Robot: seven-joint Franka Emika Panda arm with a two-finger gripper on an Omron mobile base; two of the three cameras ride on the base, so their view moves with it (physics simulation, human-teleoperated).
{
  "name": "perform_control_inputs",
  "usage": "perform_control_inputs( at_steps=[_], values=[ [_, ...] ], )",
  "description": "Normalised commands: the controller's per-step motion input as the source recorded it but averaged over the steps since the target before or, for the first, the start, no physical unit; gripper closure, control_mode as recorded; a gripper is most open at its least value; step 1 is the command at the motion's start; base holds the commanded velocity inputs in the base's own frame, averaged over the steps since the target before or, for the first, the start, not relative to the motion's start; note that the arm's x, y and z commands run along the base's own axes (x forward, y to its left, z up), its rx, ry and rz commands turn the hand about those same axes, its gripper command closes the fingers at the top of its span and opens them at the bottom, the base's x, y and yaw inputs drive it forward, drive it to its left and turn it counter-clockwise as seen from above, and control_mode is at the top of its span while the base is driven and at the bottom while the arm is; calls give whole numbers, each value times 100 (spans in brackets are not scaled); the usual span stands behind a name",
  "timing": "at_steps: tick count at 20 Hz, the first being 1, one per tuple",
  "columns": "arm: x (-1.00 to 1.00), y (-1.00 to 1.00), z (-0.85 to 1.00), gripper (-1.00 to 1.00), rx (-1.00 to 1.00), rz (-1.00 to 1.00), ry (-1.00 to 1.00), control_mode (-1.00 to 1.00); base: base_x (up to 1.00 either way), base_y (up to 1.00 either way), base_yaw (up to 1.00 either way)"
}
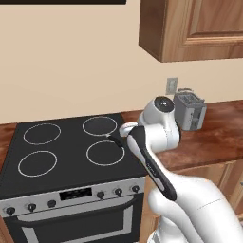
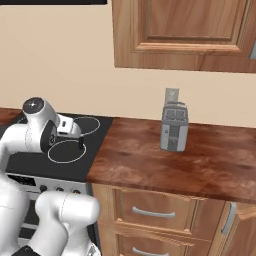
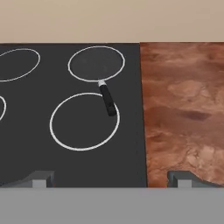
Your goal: Move the pot and pan from the stove into the sink.
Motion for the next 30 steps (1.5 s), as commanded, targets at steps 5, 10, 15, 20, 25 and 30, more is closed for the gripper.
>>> perform_control_inputs(
  at_steps=[5,10,15,20,25,30],
  values=[
    [48,11,-41,-100,-2,11,8,-100,0,0,0],
    [24,0,-34,-100,-4,13,5,-100,0,0,0],
    [35,4,-32,-100,-5,7,2,-100,0,0,0],
    [43,6,-36,-100,-5,6,3,-100,0,0,0],
    [55,4,-36,-100,-1,3,0,-100,0,0,0],
    [60,4,-35,-100,0,4,1,-100,0,0,0]
  ],
)
